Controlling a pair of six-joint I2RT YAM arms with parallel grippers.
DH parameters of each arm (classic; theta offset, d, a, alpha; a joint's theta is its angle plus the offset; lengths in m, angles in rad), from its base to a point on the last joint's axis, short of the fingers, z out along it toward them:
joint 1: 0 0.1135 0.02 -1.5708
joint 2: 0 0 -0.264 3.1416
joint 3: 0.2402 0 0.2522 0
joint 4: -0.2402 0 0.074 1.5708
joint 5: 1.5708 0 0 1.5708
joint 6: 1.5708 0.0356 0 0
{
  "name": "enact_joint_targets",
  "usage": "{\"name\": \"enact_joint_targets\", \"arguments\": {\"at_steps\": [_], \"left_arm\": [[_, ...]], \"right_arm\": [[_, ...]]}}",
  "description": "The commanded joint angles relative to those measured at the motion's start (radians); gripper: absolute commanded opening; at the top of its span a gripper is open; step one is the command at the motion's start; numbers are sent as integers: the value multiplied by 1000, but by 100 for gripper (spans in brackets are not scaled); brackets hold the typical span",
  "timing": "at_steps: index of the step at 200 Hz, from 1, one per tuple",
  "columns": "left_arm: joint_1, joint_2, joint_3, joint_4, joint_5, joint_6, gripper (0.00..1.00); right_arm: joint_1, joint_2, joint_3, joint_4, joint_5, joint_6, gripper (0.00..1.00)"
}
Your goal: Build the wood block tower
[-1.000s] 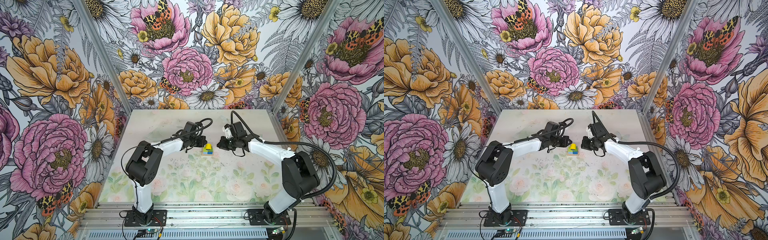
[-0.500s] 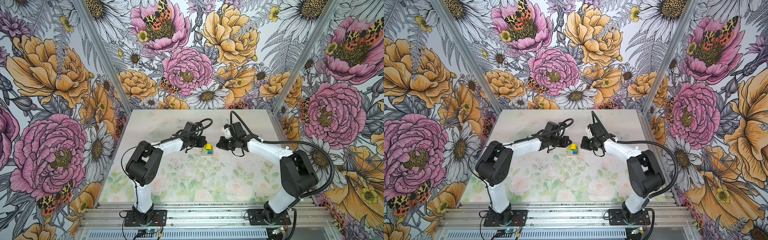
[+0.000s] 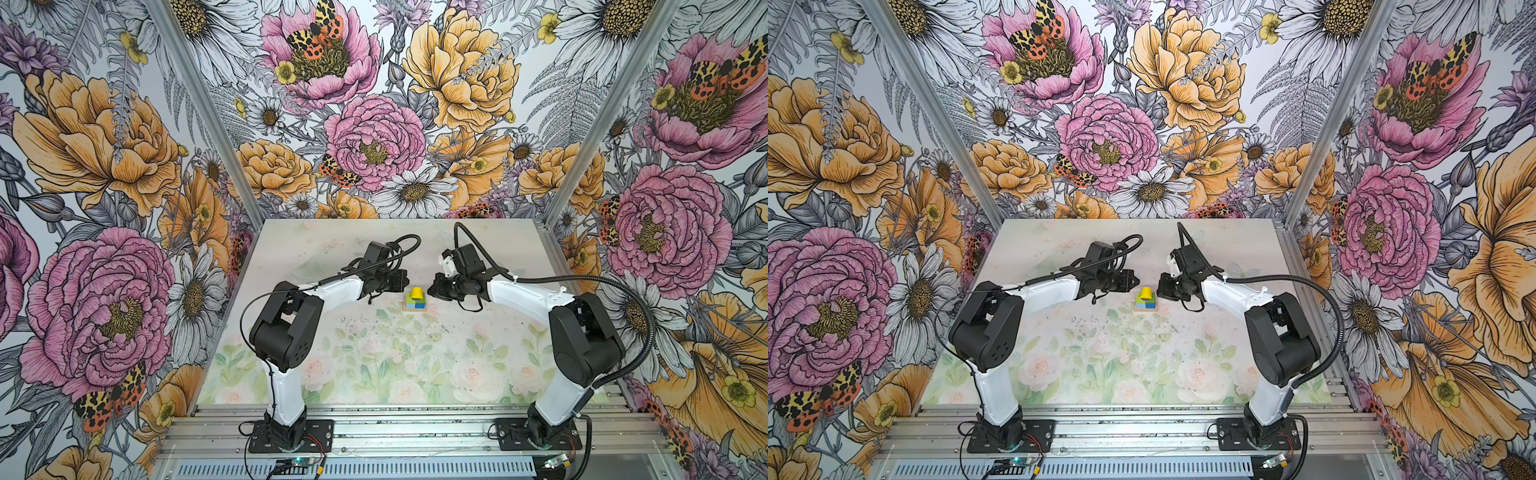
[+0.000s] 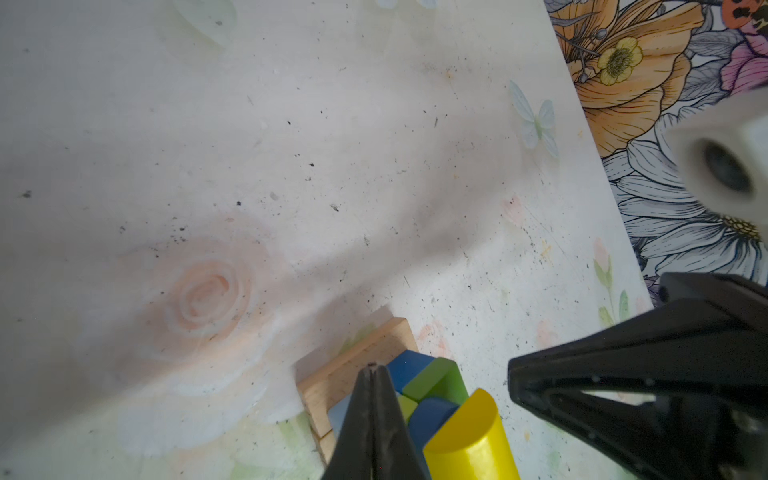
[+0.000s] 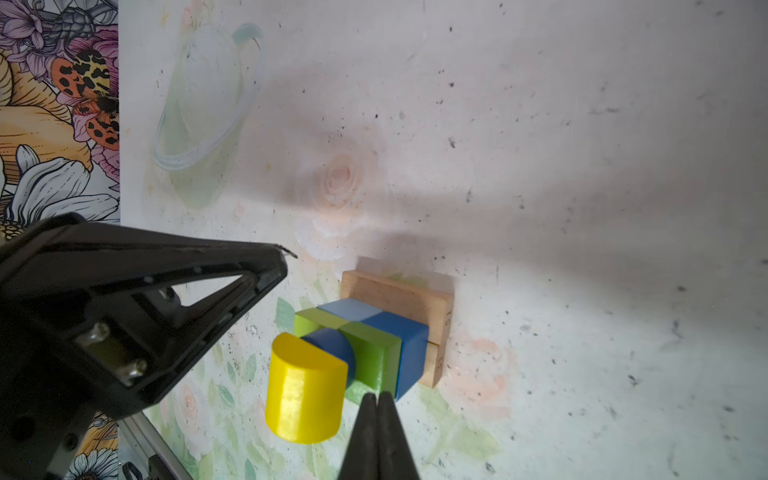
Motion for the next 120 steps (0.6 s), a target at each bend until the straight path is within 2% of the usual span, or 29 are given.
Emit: {"name": "enact_joint_targets", "arguments": {"at_steps": [1, 120], "left_arm": [[11, -53, -17, 12, -26, 19, 0], [12, -131, -61, 17, -30, 15, 0]], "right_arm": [[7, 16, 37, 21, -11, 8, 0], [25, 34, 54, 22, -12, 13, 0]]}}
